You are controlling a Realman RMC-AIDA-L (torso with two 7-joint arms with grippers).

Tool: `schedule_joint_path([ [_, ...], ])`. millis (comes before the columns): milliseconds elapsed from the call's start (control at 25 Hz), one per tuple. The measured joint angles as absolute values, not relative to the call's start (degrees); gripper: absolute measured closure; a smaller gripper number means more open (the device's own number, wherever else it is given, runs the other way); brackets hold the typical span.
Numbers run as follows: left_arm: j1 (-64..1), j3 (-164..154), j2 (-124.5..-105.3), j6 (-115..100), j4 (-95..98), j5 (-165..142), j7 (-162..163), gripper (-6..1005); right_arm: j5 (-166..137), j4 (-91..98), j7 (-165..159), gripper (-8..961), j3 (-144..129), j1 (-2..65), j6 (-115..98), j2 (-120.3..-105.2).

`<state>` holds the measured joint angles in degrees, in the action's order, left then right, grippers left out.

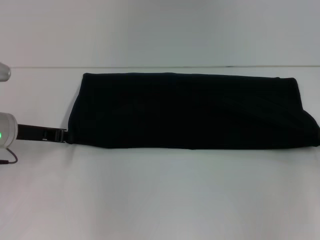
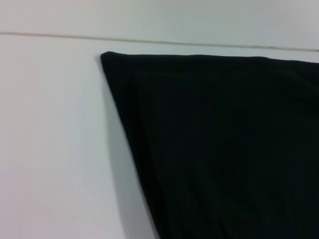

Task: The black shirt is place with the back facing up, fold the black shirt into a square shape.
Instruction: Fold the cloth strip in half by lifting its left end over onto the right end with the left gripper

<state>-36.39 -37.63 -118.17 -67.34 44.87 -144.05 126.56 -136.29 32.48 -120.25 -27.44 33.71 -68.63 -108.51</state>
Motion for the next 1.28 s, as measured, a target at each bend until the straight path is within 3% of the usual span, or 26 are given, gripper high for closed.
schedule_joint_path([
  [1280, -34.2, -34.65, -116.52, -77.31, 48.66, -146.48, 124.07, 984, -136.38, 34.89, -118.8, 918, -24.58, 29.2, -75.15, -107.89],
])
